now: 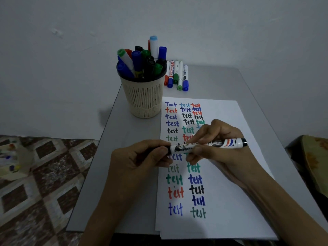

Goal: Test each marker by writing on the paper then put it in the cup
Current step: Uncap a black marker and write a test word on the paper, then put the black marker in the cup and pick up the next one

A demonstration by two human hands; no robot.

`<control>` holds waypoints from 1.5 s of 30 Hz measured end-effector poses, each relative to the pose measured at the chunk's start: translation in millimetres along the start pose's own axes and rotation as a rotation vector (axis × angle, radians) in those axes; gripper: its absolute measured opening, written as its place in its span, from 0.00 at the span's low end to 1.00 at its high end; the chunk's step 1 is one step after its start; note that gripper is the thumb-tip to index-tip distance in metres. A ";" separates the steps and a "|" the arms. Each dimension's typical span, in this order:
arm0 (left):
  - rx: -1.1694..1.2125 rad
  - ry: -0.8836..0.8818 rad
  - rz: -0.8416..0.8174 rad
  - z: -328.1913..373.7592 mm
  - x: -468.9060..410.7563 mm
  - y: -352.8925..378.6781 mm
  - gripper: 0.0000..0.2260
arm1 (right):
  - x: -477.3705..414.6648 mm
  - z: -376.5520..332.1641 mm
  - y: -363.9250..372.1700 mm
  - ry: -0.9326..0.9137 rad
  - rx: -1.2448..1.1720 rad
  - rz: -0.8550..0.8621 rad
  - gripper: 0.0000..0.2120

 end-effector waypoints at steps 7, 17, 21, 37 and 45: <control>-0.396 0.361 0.079 12.8 2.1 -5.2 0.07 | 1.1 1.2 4.6 0.014 -0.014 0.052 0.07; -0.279 0.313 0.128 17.6 4.1 -4.3 0.07 | -1.5 -11.4 -5.2 0.169 -0.221 -0.147 0.14; -0.240 0.304 0.126 16.6 4.1 -5.8 0.07 | 5.9 -22.8 -9.4 0.166 0.141 -0.059 0.13; -0.850 0.217 -0.099 -25.0 -0.7 1.4 0.22 | -99.3 -100.7 64.2 -0.516 0.642 0.117 0.31; -0.896 0.226 -0.100 -24.2 -0.9 1.7 0.22 | -142.1 -57.8 99.9 -0.714 0.976 0.164 0.27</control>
Point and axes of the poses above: each hand's wrist, its own x-axis away from the middle knuckle, its own y-axis out of the palm, z = x × y, the point moved 3 cm from there along -x, towards the middle knuckle, and after that the axes turned 11 degrees about -x, right-handed, at the moved point
